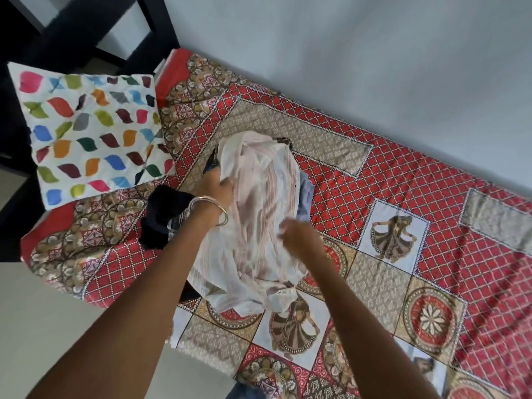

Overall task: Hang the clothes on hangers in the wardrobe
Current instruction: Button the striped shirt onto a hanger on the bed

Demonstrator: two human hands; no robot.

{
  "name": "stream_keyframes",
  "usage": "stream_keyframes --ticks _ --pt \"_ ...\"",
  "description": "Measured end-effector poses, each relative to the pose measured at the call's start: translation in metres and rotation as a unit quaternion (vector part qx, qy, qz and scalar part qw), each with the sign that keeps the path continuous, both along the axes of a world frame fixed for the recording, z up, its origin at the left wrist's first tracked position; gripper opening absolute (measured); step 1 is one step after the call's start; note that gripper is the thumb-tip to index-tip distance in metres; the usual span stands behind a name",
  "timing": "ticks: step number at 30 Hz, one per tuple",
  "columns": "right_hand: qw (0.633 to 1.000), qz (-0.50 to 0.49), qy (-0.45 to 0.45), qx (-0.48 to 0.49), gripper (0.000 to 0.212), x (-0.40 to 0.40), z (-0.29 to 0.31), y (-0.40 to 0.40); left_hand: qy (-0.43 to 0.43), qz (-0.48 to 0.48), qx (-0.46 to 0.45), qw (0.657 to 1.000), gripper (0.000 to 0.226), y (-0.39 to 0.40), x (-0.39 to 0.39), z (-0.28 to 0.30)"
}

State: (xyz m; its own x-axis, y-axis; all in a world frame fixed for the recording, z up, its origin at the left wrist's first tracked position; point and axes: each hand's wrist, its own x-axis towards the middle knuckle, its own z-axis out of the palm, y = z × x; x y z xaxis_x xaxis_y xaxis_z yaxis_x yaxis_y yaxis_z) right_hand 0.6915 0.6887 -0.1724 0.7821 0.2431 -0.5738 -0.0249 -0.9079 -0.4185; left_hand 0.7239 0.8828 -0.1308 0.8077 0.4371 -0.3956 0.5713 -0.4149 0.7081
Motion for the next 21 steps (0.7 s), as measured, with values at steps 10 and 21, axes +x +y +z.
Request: stream_keyframes --ticks 10,21 --pt "0.941 0.047 -0.312 0.125 0.045 0.072 0.104 -0.044 -0.039 -0.354 -0.117 0.927 0.036 -0.065 -0.002 0.136" --pt "0.857 -0.166 -0.417 0.254 0.036 0.007 0.278 -0.158 -0.282 -0.291 0.257 0.877 0.04 -0.149 -0.051 0.27"
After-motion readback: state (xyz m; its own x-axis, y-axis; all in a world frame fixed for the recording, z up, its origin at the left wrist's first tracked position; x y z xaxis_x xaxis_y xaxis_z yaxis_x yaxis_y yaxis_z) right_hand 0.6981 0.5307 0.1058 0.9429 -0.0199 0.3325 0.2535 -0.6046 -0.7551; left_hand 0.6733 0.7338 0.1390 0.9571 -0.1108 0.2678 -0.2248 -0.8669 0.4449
